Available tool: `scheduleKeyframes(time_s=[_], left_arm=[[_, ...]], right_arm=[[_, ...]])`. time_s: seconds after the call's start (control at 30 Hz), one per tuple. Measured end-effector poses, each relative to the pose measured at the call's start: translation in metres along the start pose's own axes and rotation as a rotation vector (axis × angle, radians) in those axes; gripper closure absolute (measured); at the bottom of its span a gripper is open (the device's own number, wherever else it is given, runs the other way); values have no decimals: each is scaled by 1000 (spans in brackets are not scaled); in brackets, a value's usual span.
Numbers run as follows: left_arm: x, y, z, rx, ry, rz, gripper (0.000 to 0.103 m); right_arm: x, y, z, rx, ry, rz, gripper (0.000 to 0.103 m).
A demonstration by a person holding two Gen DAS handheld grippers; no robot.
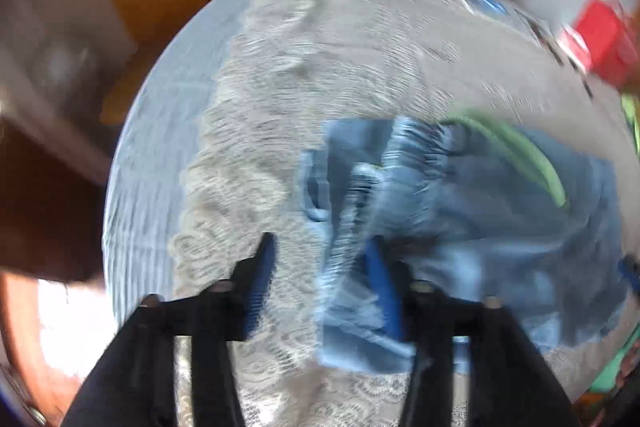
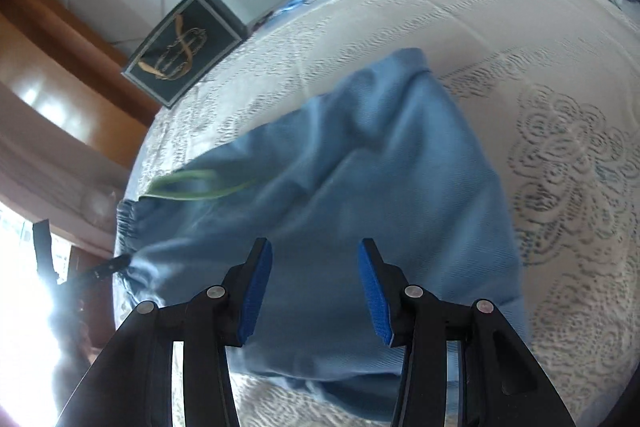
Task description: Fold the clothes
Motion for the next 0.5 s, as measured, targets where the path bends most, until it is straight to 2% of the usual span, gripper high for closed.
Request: scheduleKeyframes(time_s=[0.07, 0.2, 0.3, 0.4, 0.5], left_arm=[[-17, 6, 1, -40, -65, 37, 19], [-25, 23, 38, 24, -156, 77, 19], [1, 28, 67, 84, -141, 41, 19], [27, 19, 82, 138, -107, -3, 19], [53, 0, 68, 153, -7, -78, 19]], right_arm=[[0, 1, 7, 20, -3, -4, 58], [-9, 7, 20, 22, -27, 16, 58], [-16, 14, 38, 47, -71, 23, 59], [-26, 13, 58, 57, -110, 18, 59], [-28, -1, 65, 11, -111, -24, 60]])
Point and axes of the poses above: each gripper's, at about its wrist camera, not at the fingertips, and x roughly the way its jaws point, z to its right, y to its top, the point moved 9 cm from there along x, roughly the way its jaws point, and after that the axes turned 10 degrees about -y, right-handed, at the moved point
